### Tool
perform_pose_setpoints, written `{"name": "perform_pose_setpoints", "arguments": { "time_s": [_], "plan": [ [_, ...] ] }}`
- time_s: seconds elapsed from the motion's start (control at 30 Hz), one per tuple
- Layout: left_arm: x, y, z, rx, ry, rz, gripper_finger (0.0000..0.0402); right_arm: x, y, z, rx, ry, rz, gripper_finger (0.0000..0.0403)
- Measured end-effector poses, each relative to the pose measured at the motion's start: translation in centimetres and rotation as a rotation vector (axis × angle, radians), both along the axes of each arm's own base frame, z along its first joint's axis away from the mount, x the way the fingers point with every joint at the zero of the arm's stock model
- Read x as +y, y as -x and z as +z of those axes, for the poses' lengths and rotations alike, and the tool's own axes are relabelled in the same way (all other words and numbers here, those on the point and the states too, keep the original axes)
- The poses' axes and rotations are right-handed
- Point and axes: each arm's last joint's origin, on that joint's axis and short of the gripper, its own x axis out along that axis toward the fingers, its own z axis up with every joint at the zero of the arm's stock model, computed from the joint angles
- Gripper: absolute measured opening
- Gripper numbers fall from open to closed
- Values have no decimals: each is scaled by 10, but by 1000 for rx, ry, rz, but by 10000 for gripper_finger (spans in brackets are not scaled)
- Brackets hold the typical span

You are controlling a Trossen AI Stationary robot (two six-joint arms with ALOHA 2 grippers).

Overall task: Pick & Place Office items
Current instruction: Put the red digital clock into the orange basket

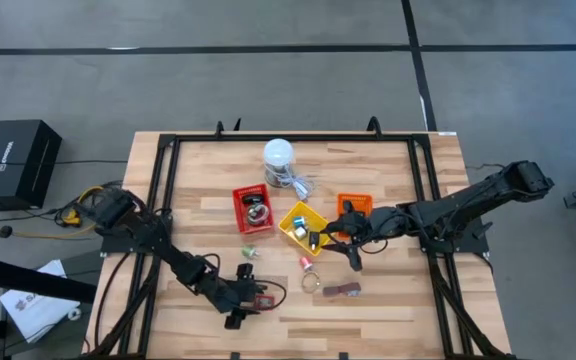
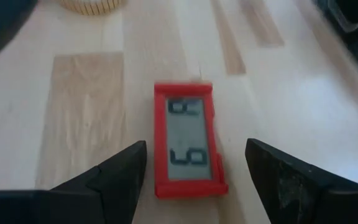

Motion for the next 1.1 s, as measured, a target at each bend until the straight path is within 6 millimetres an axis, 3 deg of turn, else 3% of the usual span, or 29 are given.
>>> {"name": "perform_pose_setpoints", "arguments": {
  "time_s": [0.23,0.57,0.77,0.87,1.1],
  "plan": [
    [0,-1,-7,0,-23,19,255,0,0,0,-1,0,0,193],
    [4,-2,-6,0,-31,39,147,1,0,0,-10,65,28,193],
    [10,-7,-3,-6,-11,54,160,7,2,1,-32,213,111,193],
    [20,-12,7,-31,-2,97,166,19,4,2,-67,309,192,193],
    [55,-28,59,-179,134,191,149,43,11,6,-160,457,319,193]
  ]
}}
